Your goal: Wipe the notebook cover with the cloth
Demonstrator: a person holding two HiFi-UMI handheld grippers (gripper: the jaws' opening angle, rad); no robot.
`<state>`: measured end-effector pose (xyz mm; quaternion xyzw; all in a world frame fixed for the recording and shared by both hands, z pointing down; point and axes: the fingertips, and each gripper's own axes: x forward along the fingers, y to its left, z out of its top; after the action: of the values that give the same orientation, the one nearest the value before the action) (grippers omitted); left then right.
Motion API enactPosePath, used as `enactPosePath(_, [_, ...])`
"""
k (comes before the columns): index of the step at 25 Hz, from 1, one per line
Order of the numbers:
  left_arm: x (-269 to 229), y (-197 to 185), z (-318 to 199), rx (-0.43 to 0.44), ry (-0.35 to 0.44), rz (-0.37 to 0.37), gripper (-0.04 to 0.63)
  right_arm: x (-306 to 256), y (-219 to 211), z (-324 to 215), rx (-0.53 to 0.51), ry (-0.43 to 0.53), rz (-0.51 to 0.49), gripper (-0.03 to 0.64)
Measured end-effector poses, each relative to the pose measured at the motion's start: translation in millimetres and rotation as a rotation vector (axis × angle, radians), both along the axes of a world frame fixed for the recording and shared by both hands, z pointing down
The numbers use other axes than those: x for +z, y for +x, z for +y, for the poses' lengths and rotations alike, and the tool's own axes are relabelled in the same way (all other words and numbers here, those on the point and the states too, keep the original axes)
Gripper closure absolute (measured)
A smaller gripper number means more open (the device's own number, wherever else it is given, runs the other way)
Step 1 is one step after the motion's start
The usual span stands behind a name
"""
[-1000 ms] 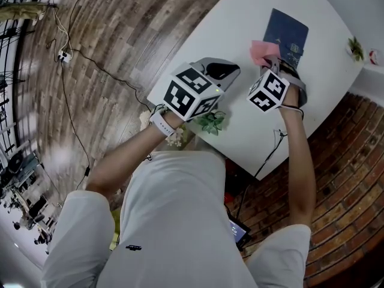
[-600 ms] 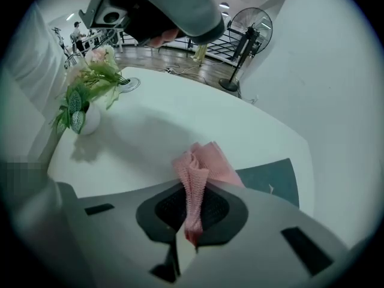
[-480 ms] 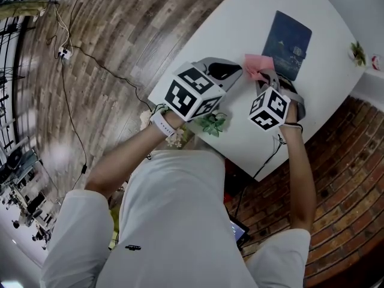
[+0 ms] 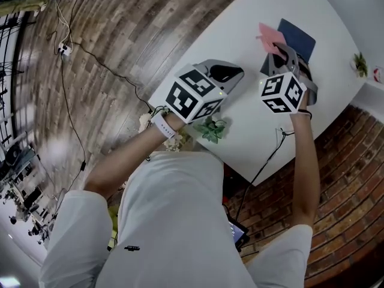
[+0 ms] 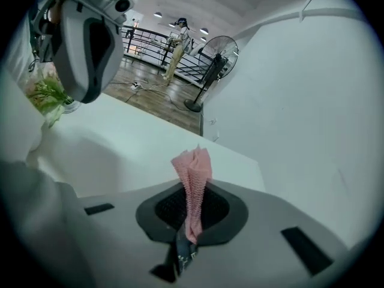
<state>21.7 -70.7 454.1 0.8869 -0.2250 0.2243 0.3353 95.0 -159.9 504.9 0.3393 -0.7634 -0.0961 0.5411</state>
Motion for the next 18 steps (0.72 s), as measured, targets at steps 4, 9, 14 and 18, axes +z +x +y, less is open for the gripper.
enactPosePath(4, [-1,1,-7,0.001,-0.001,0.005,0.575,3,2,-34,0.016,0.029,0.012,0.601])
enactPosePath(9, [0,-3,-14,-0.015,-0.01,0.009,0.575,11,-2,-71,0.105,0.05,-0.067,0.601])
enactPosePath(14, [4,0,-8,0.004,-0.023,0.006,0.575,32,0,-92,0.256,-0.014,-0.191,0.6])
enactPosePath(18, [10,1,-2,0.012,-0.038,0.005,0.575,56,11,-90,0.392,-0.136,-0.243,0.6])
